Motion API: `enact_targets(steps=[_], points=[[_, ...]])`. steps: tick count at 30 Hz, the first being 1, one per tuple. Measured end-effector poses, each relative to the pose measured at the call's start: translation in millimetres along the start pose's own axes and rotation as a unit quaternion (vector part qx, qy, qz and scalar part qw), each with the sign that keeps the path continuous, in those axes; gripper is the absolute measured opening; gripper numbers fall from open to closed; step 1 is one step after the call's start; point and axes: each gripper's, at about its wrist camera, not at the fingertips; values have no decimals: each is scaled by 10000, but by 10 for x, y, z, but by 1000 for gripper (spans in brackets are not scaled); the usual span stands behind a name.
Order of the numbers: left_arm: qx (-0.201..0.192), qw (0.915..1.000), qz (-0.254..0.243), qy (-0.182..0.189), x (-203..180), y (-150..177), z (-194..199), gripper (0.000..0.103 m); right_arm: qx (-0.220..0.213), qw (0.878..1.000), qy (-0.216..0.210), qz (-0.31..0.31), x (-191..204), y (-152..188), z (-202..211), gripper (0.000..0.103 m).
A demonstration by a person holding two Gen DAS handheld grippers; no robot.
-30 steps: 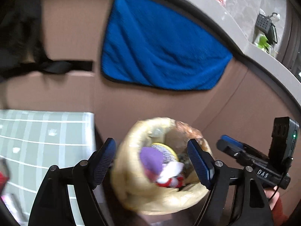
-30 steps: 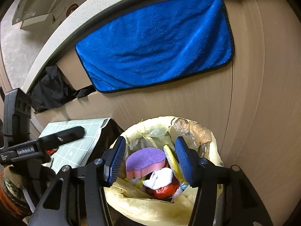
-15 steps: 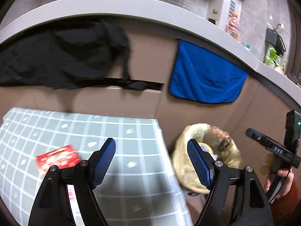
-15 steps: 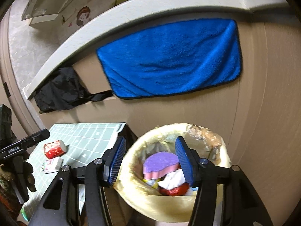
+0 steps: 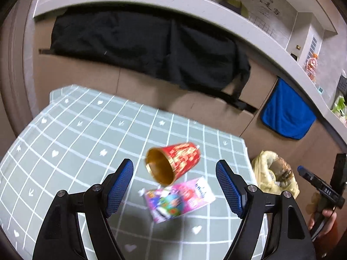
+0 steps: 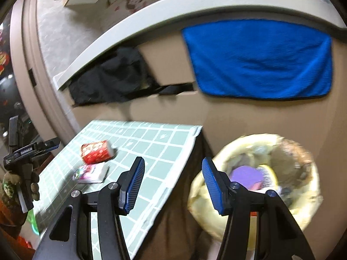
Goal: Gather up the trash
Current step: 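Move the left gripper to the table and grasp the pink Kleenex tissue pack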
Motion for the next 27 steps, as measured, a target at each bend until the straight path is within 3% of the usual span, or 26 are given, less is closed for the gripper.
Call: enact_targets(steps=[5,8,12,15,19,23,27], points=[[774,9953,-355,470,83,152,-319,79,56,9997,-223,84,210,-41,-151,53],[964,9928,-559,444,66,167,-544,79,109,9996,-252,117,281,-44,-183,53],[1305,9892,-402,542,135,134,-825,79,186,9995,-203,165,338,-4,-149,53],[1561,9834,-492,780,84,238,-831,79,230,9994,-128,206,354,38,-97,53],[1905,9702,-978,1133,-103,467,-666,79,302,9993,-105,167,325,87,-102,53],[1646,9728,-1447,744,-329,639,-494,79,288,9993,-234,-18,298,118,-147,53],[1406,9755,-1656,352,-440,618,-609,79,316,9990,-319,-62,332,160,-199,53]])
Point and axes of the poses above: each gripper's, at about its wrist camera, not at the fingertips, and z roughly against the way its jaws point, x to its left, y to its underside, and after that the axes turned 11 degrees about z, right-handed
